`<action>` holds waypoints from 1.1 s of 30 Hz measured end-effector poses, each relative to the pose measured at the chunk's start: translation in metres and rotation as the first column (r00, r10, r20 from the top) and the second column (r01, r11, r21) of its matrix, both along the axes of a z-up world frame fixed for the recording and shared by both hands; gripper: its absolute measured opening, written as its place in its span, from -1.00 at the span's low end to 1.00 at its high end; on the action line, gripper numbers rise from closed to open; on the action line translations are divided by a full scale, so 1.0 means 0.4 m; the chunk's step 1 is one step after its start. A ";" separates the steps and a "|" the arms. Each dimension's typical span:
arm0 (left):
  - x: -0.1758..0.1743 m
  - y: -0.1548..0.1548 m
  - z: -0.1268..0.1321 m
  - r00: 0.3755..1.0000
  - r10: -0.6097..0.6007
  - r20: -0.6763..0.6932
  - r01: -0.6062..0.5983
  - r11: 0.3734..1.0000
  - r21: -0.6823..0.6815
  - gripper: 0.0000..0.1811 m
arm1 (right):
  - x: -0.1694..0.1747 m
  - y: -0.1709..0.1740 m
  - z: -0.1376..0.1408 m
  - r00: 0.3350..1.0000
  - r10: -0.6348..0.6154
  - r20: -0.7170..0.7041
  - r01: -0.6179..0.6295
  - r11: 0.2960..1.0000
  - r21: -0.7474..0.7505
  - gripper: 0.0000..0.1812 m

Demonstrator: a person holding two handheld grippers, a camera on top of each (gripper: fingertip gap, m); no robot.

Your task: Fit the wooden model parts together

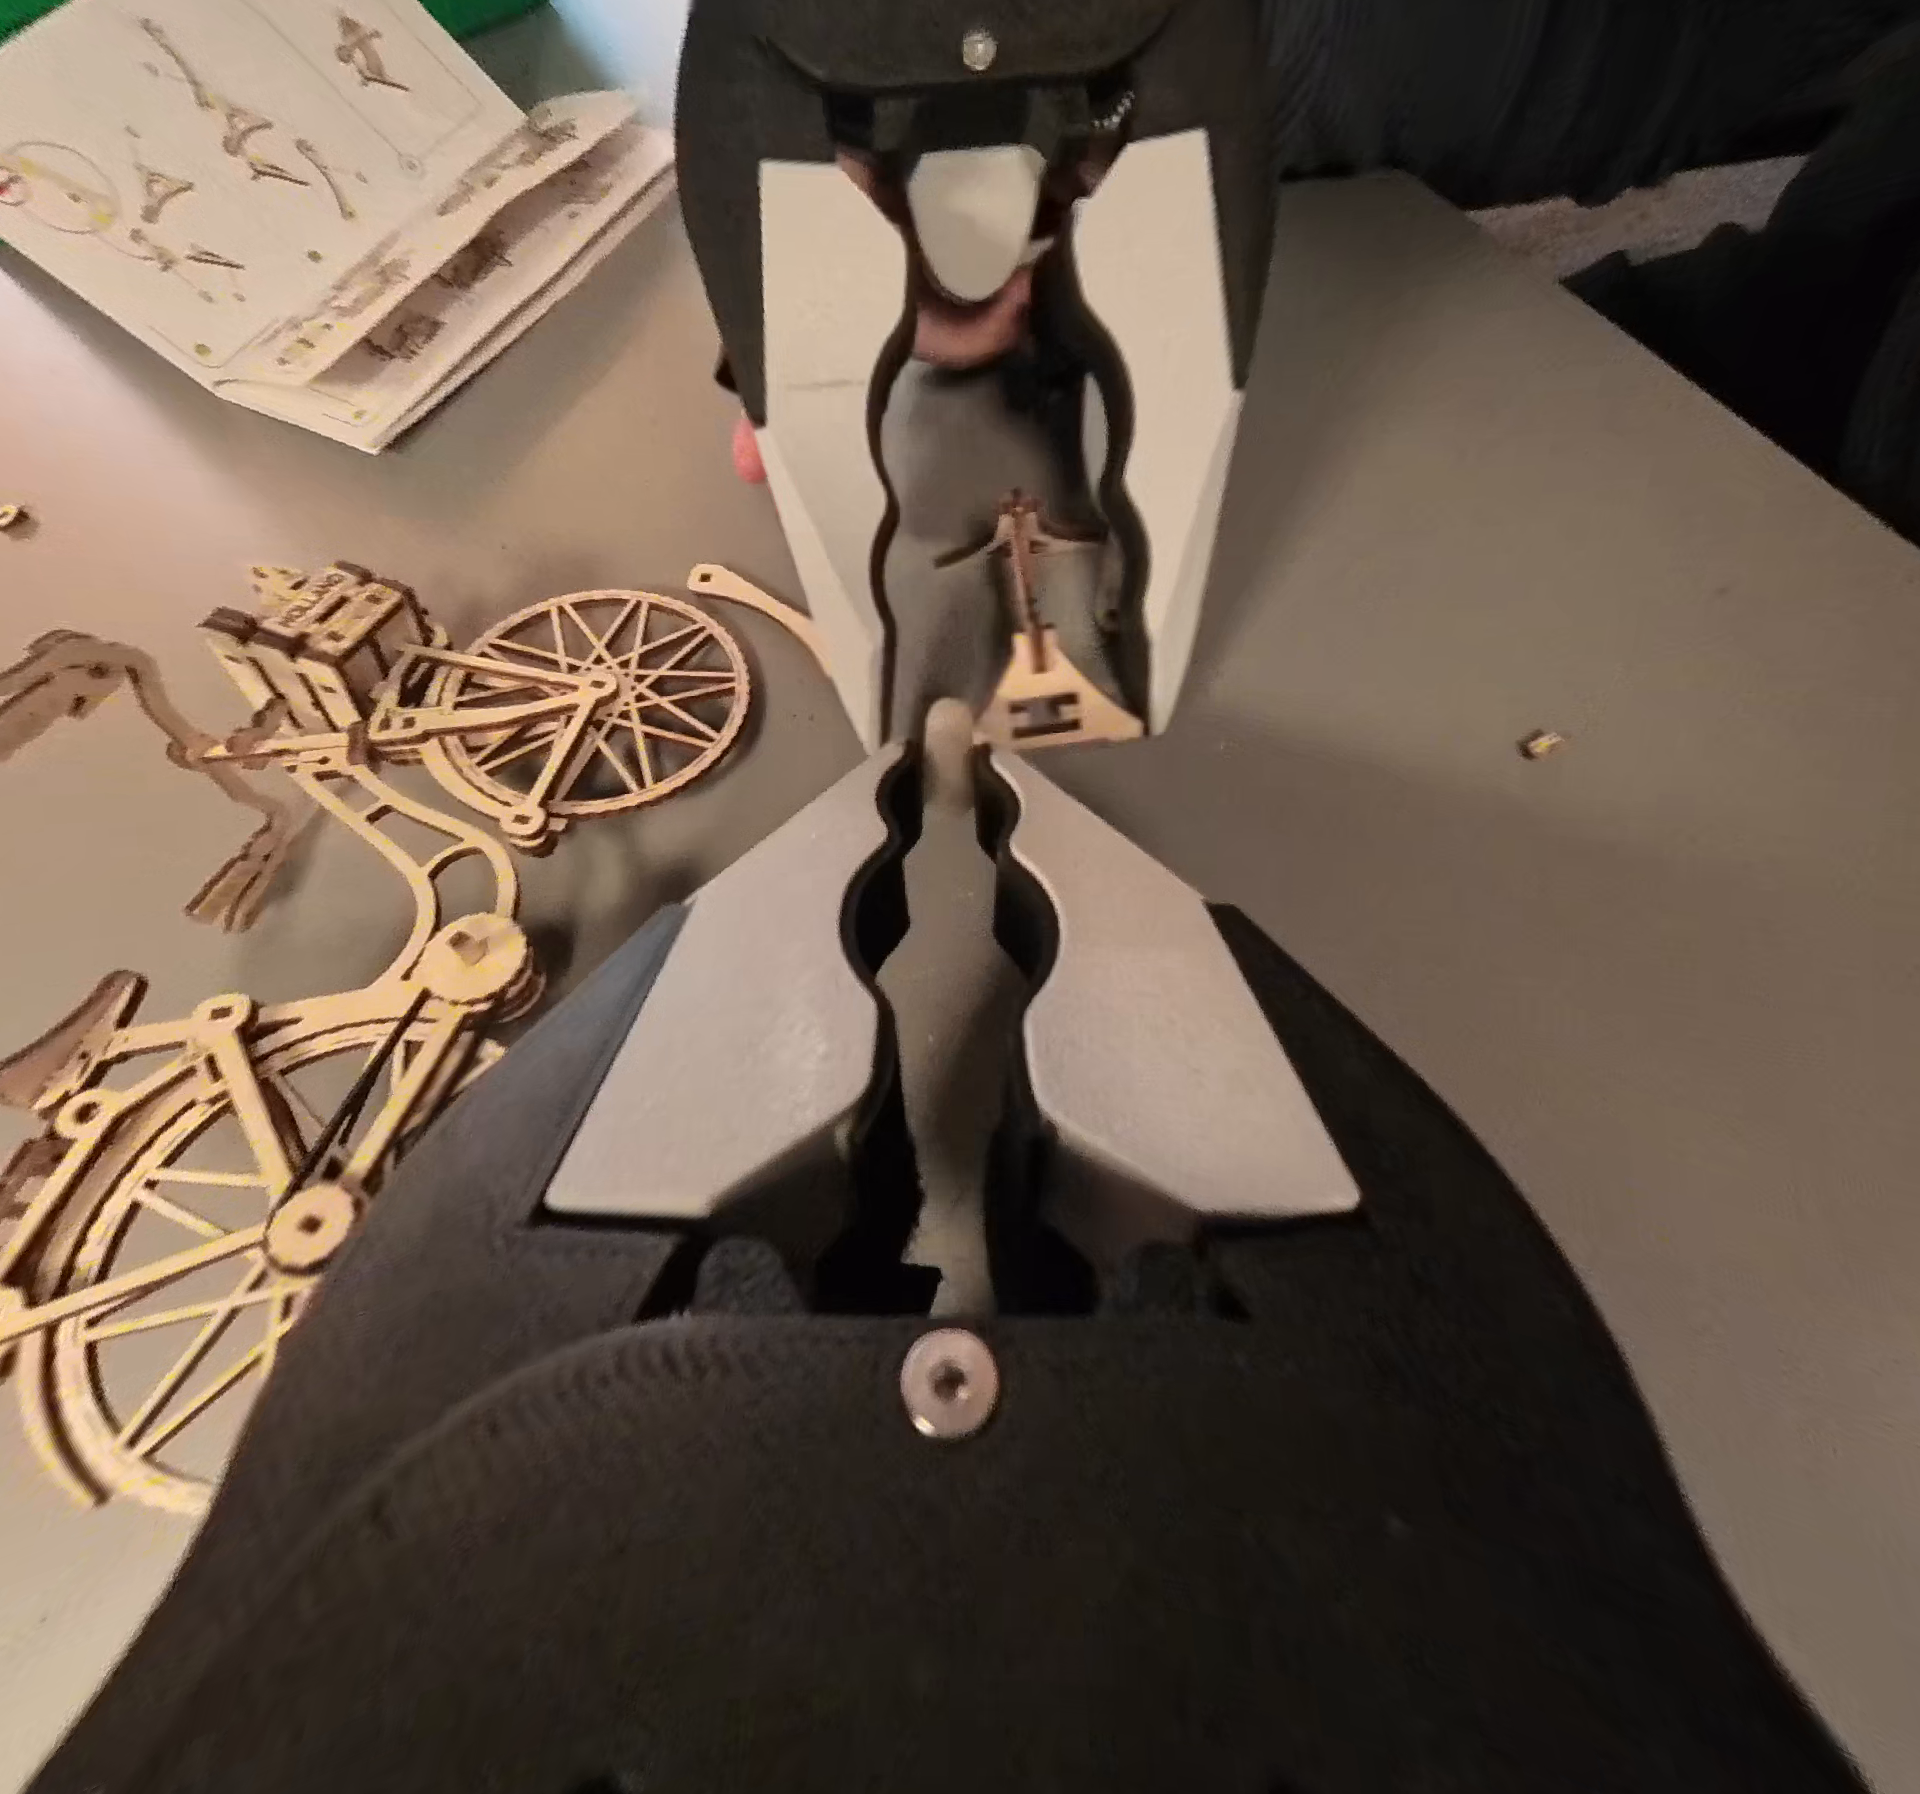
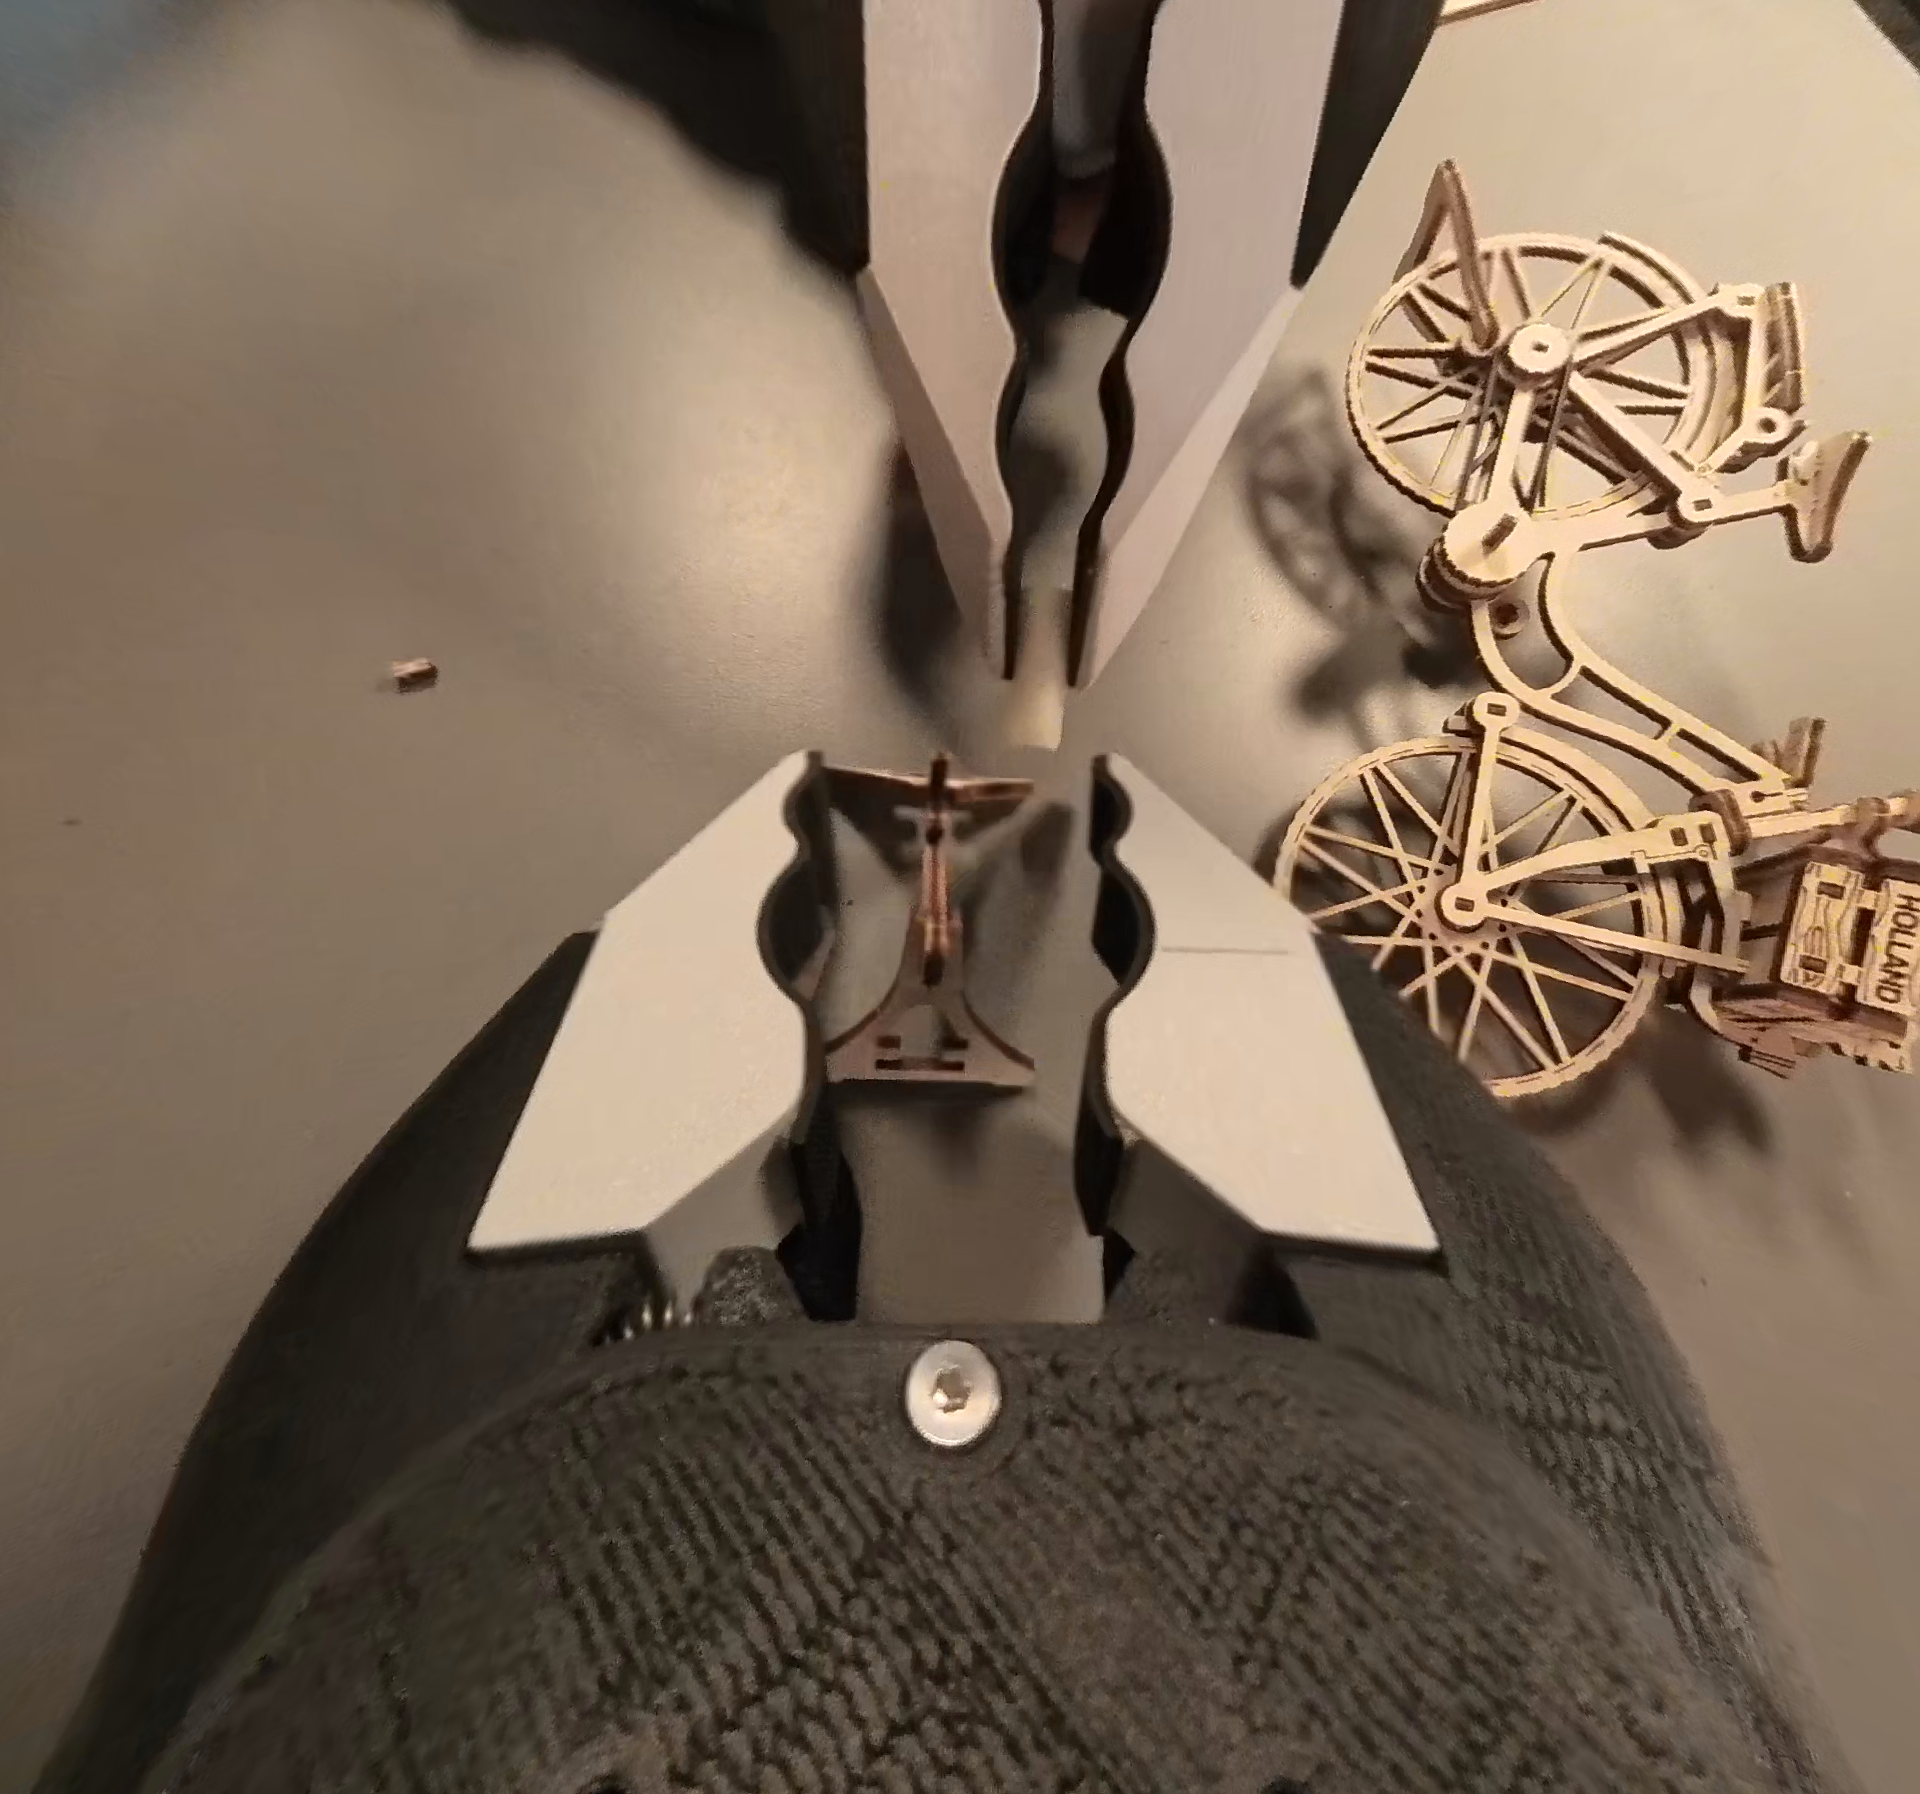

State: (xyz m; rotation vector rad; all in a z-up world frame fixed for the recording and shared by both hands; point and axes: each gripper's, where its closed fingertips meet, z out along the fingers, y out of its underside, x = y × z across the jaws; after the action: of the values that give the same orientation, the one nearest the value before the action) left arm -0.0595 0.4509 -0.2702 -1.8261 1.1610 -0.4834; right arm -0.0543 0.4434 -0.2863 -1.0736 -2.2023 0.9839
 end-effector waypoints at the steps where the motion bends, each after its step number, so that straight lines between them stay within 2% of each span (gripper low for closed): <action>1: -0.004 0.004 0.006 1.000 0.012 0.010 -0.012 1.000 0.015 -0.90 | 0.000 0.003 0.008 1.000 -0.003 -0.030 0.004 1.000 0.007 -0.37; 3: -0.014 0.015 0.024 0.999 0.043 0.033 -0.045 0.996 0.073 -0.90 | 0.001 0.011 0.041 0.992 -0.008 -0.124 0.007 1.000 -0.006 -0.35; 7: -0.014 0.018 0.086 0.992 0.038 0.120 -0.067 0.965 0.252 -0.90 | 0.002 0.018 0.117 0.962 -0.040 -0.271 0.007 0.993 -0.122 -0.60; 9: -0.005 0.011 0.103 0.991 0.014 0.135 -0.055 0.950 0.307 -0.90 | -0.002 0.021 0.137 0.952 -0.064 -0.300 0.014 0.986 -0.167 -0.65; 20: 0.033 -0.009 0.105 0.992 -0.039 0.119 -0.004 0.940 0.342 -0.90 | 0.003 0.007 0.150 0.951 -0.046 -0.305 -0.028 0.972 -0.234 -0.92; 23: 0.012 0.017 0.105 0.994 0.053 0.096 -0.086 0.918 0.387 -0.81 | 0.006 0.042 0.148 0.947 -0.089 -0.307 0.032 0.982 -0.187 -0.92; 25: -0.020 0.040 0.104 0.988 0.141 0.070 -0.157 0.890 0.429 -0.77 | 0.013 0.112 0.138 0.933 -0.177 -0.314 0.154 0.983 -0.095 -0.92; 28: -0.040 0.052 0.107 0.979 0.183 0.085 -0.202 0.881 0.427 -0.76 | 0.045 0.216 0.098 0.915 -0.284 -0.286 0.317 0.945 0.077 -0.92; 30: -0.048 0.057 0.110 0.975 0.200 0.101 -0.223 0.882 0.416 -0.75 | 0.066 0.246 0.070 0.918 -0.311 -0.244 0.350 0.926 0.138 -0.92; 33: -0.056 0.060 0.114 0.970 0.213 0.116 -0.243 0.877 0.415 -0.75 | 0.076 0.249 0.055 0.926 -0.314 -0.211 0.348 0.925 0.153 -0.92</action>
State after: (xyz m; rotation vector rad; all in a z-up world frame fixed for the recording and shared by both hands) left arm -0.0819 0.4750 -0.2246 -1.5223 0.9035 -0.1344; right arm -0.0239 0.5430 -0.2641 -1.1691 -1.8439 0.6793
